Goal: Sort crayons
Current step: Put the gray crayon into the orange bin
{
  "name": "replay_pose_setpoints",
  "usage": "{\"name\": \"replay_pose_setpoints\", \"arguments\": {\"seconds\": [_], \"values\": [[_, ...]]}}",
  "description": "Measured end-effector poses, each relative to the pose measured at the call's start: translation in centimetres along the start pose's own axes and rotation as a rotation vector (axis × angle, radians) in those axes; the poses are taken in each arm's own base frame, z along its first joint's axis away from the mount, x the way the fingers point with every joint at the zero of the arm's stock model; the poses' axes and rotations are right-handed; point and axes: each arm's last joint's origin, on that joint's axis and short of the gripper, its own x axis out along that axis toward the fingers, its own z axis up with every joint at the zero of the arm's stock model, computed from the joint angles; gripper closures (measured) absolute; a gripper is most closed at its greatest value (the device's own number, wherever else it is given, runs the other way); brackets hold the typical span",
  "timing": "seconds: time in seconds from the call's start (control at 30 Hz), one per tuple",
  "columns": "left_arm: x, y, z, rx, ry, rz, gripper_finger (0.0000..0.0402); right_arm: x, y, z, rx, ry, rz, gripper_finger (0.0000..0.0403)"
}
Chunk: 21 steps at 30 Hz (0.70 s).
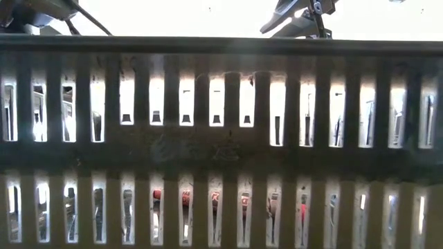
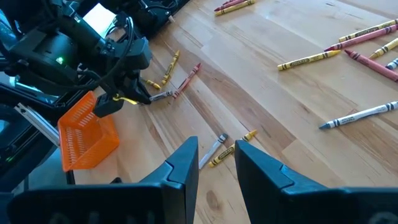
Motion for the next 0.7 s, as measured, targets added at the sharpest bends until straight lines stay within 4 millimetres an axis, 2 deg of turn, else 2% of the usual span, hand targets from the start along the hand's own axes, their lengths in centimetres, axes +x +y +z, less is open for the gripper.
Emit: {"name": "replay_pose_setpoints", "arguments": {"seconds": [0.23,0.4,0.57,0.7], "values": [[-2.9,-1.9,-0.1,0.064,0.013,-0.138,0.0400,0.0,0.0,0.0,-0.003,0.001,0.000,0.0314],[-6.0,-4.0,-1.2,0.169,0.017,-0.276,0.0400,0.0,0.0,0.0,-0.003,0.001,0.000,0.0314],[-8.5,-5.9,-4.0,0.228,0.057,-0.390,0.0401,0.0,0.0,-0.1,-0.005,0.022,0.015,0.0314],[-8.2,-6.3,-7.1,0.208,0.141,-0.398,0.0401,0.0,0.0,-0.2,-0.015,0.029,0.007,0.0314]]}}
